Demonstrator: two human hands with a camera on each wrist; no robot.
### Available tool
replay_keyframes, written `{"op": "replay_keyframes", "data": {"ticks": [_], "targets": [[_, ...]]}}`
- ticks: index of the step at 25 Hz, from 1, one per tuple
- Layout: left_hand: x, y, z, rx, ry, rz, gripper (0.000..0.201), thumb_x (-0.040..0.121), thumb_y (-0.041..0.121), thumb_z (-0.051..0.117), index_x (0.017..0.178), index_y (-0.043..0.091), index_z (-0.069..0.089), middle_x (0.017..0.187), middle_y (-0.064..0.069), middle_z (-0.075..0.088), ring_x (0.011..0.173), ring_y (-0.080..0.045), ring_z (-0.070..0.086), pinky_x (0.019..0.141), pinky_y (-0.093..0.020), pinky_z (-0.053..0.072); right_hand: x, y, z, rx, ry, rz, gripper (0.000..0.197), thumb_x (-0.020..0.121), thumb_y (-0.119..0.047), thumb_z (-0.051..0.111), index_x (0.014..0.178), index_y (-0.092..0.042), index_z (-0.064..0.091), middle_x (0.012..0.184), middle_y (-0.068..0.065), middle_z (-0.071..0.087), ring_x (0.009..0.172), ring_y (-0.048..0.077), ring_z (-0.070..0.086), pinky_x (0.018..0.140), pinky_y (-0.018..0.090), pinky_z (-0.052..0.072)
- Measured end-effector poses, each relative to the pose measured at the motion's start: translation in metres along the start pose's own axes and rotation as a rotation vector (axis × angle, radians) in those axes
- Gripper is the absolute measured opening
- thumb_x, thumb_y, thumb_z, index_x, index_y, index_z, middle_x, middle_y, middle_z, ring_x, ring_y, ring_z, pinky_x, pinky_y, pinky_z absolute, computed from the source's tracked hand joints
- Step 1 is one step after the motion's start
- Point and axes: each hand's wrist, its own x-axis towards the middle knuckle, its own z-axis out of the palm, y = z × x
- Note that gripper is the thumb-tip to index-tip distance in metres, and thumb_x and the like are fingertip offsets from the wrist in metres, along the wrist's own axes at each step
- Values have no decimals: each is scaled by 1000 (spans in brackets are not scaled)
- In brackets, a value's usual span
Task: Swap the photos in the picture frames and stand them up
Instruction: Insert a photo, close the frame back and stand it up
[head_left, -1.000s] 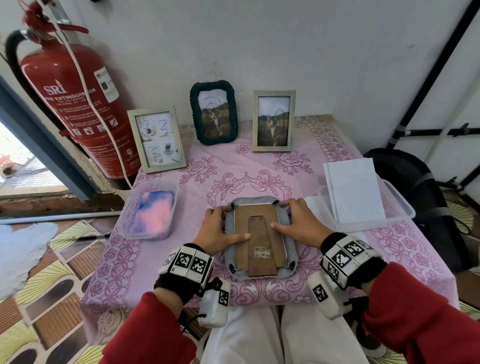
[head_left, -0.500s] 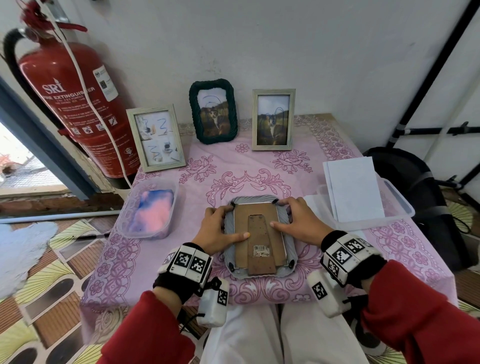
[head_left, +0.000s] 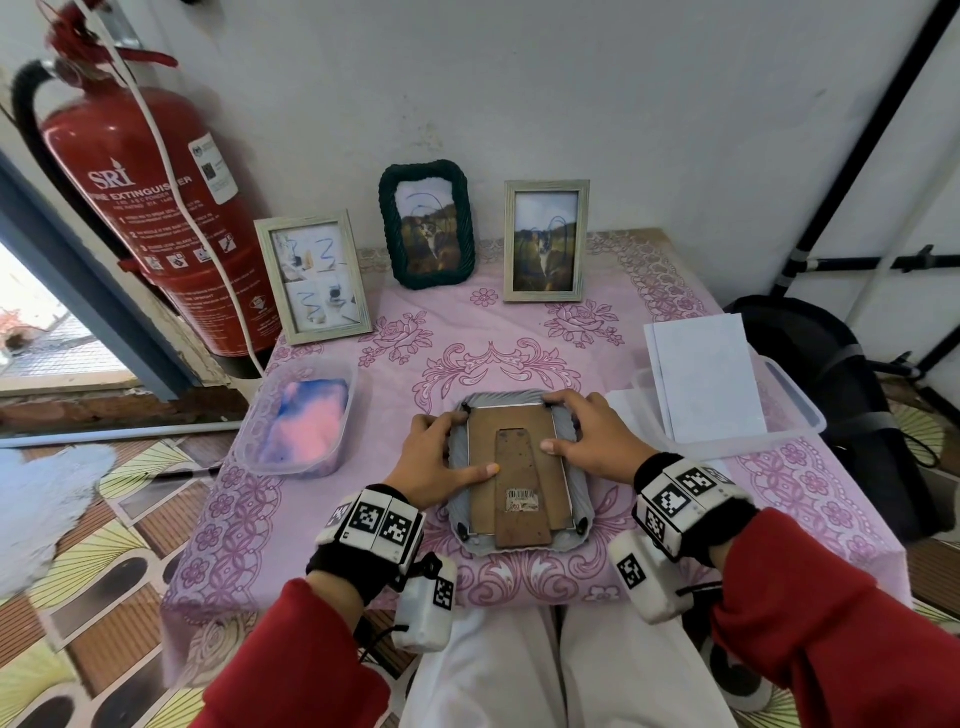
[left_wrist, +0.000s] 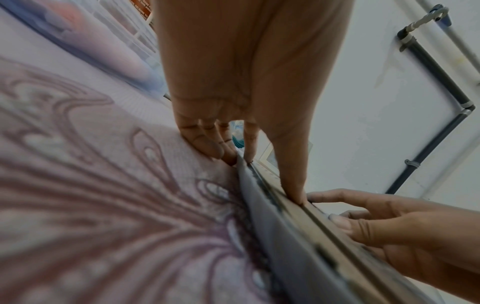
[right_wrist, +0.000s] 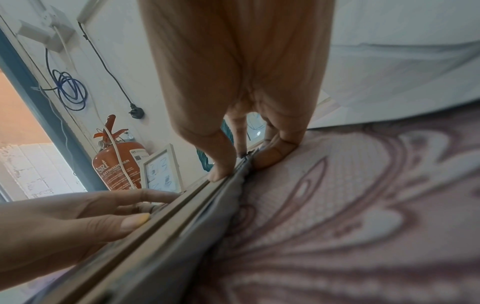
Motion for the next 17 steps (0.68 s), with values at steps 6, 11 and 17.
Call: {"op": "replay_keyframes", "data": {"ticks": [6, 11, 17], "targets": [[0, -2, 2, 9, 4, -1, 85, 73, 37, 77, 142, 17, 31, 127, -11, 33, 123, -27, 40, 109, -39, 35, 1, 1, 1, -7, 16, 4, 68, 81, -18, 70, 139, -16, 34, 123, 21, 40, 116, 32, 45, 101, 31, 35], [1, -4, 2, 4, 5, 3, 83, 73, 37, 77, 141, 18, 32, 127, -11, 32, 123, -28, 40, 109, -38, 35, 2, 3, 2, -19, 16, 11, 69, 81, -20, 70, 139, -15, 33, 124, 21, 39, 116, 32, 45, 101, 31, 34], [2, -5, 2, 11, 9, 10, 82, 73, 37, 77, 141, 19, 33, 125, -11, 33, 120, -27, 42, 109, -36, 35, 3, 3, 2, -29, 17, 7, 69, 81, -21, 70, 139, -16, 33, 124, 21, 40, 116, 32, 45, 101, 30, 34]]}}
